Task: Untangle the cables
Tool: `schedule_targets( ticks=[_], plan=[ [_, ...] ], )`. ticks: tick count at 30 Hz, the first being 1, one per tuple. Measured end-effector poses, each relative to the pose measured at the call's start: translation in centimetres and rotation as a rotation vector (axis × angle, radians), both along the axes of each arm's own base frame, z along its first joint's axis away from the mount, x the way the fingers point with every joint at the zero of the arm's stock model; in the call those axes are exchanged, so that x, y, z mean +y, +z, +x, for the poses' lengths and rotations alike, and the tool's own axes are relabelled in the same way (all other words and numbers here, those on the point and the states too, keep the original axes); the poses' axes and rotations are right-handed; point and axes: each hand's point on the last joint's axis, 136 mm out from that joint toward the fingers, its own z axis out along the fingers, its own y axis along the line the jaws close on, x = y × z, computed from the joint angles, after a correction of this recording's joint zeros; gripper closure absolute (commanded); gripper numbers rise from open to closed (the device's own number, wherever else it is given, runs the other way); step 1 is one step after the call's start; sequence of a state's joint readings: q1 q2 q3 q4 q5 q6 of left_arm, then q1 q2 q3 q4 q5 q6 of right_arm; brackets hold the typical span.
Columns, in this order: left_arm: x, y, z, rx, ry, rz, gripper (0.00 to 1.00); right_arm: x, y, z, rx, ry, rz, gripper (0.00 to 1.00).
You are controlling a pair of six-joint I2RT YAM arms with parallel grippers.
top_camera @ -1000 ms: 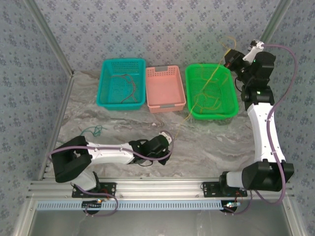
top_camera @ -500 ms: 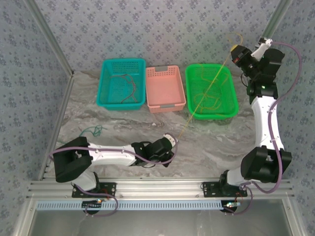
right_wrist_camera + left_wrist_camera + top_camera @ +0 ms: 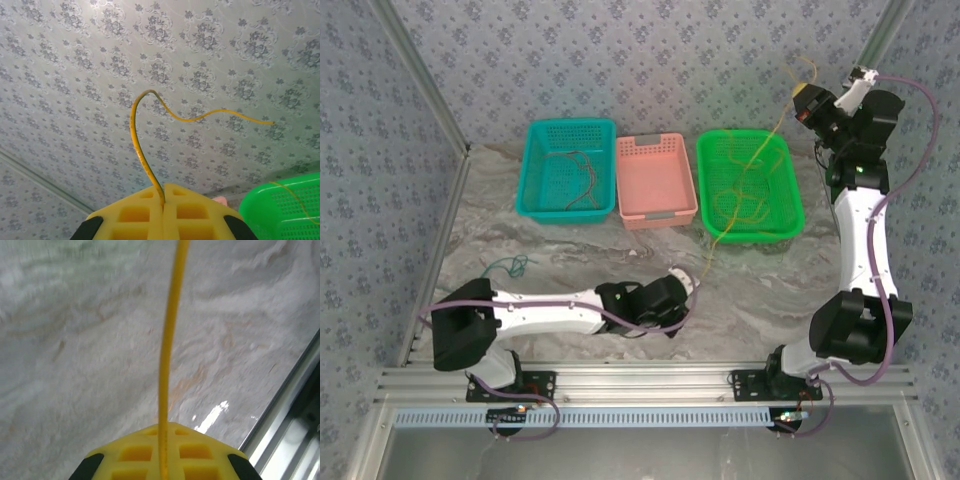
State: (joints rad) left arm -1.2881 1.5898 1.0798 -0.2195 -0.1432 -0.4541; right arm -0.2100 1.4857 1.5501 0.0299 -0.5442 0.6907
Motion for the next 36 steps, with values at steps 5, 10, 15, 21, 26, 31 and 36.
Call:
schedule_targets(
  ticks=[5,10,15,21,26,31,36],
  plan=[
    [-4.7,5.9,5.0,-0.049,0.032,-0.086,1.00,-0.9,-1.4,1.3,0.016,-0.058,-0.048,1.00],
    [-7.7,6.6,11.7,-0.044,0.087,-0.101,1.00,-1.4,-3.0,3.0,0.036,-0.097,-0.098,1.00],
    [-9.5,3.7,17.2,0.000,0.131,-0.071,1.00,-2.0,-5.9,5.3,0.085,-0.114,-0.115,1.00],
    [-12.3,0.9,21.5,0.030,0.150,-0.067,1.00,-2.5,-11.5,8.2,0.184,-0.115,-0.127,1.00],
    [-14.3,0.1,22.6,0.033,0.144,-0.067,0.87,-1.4,-16.5,9.9,0.275,-0.080,-0.150,1.00],
    [-14.0,0.0,21.9,0.047,0.139,-0.031,0.51,0.4,-22.9,11.3,0.407,-0.020,-0.175,1.00],
    [-14.1,-0.1,20.8,0.046,0.135,-0.004,0.40,2.0,-27.5,11.5,0.520,0.030,-0.192,1.00]
  ],
)
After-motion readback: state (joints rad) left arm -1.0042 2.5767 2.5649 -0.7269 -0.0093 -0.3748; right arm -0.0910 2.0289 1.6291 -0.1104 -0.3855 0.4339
